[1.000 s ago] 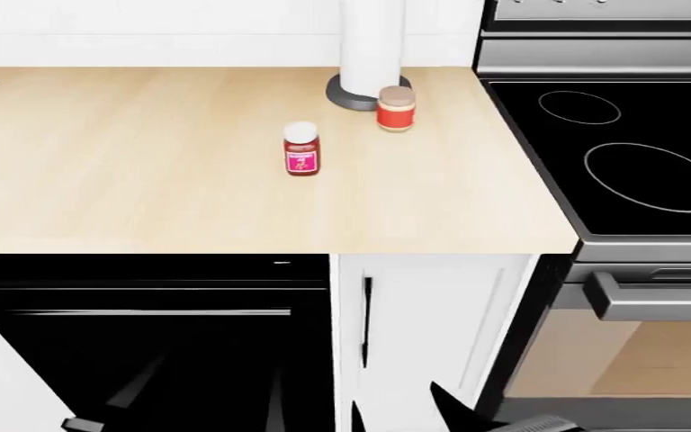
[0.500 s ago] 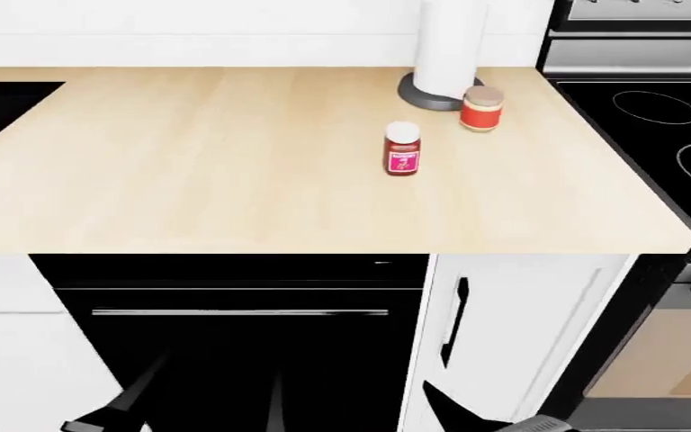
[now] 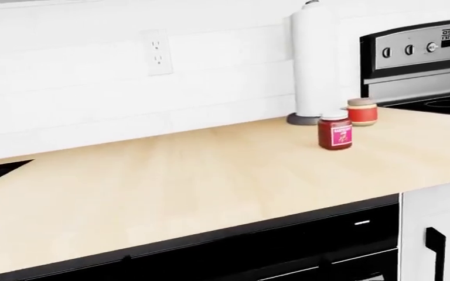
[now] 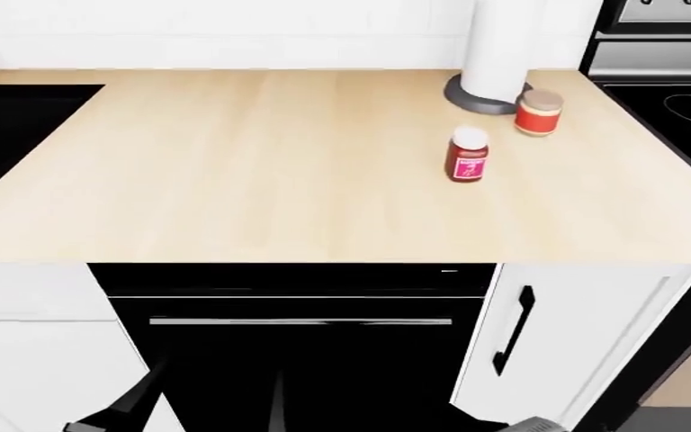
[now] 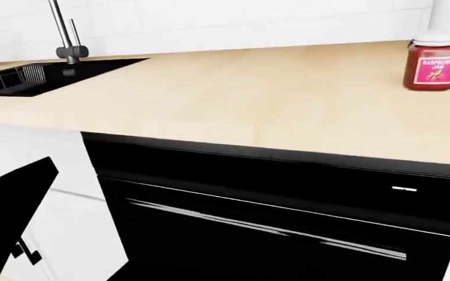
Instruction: Pick the jam and bar from the counter and place them in the cabinets closest to them.
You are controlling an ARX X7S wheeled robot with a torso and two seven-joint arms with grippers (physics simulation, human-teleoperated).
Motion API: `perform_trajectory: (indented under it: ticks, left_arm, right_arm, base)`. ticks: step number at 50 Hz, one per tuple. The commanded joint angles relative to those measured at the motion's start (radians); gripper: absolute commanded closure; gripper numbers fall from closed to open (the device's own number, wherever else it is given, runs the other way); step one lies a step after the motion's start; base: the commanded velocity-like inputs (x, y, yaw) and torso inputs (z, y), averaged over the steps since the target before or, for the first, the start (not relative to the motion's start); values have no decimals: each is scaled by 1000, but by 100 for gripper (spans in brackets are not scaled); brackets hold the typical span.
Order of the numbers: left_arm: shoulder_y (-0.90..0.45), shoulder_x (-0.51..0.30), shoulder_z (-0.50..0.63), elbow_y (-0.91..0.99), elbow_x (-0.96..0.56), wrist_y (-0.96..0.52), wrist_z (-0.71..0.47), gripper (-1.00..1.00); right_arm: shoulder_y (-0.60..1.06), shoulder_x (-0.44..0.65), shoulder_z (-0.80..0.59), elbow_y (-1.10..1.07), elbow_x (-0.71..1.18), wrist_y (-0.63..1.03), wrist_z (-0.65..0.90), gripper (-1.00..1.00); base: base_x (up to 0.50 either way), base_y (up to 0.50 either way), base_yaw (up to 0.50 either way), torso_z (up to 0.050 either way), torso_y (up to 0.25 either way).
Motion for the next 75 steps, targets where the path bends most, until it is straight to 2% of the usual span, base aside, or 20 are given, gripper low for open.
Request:
perform_trajectory:
  ticks: [1,48,69,75]
  left_arm:
    - [0,4,0,-16,-1,10,9,-100]
    - [11,-2,-3,-7,2,16,13,-100]
    - [17,-1,-5,-20,1,28,18,-100]
    - [17,0,-7,-21,-1,30,19,-100]
  right_arm:
    - [10,17,-20,3,-17,-23,-34,-100]
    - [29,26,-39,-16,15,-1,1,-100]
    - [26,31,-41,-9,25,-30,-7,-100]
    - [48,46,-18,-50,57,4,23,-100]
  base:
    - [500,0,0,0,0]
    - [500,0,0,0,0]
    - [60,0,0,0,0]
    - [0,0,0,0,0]
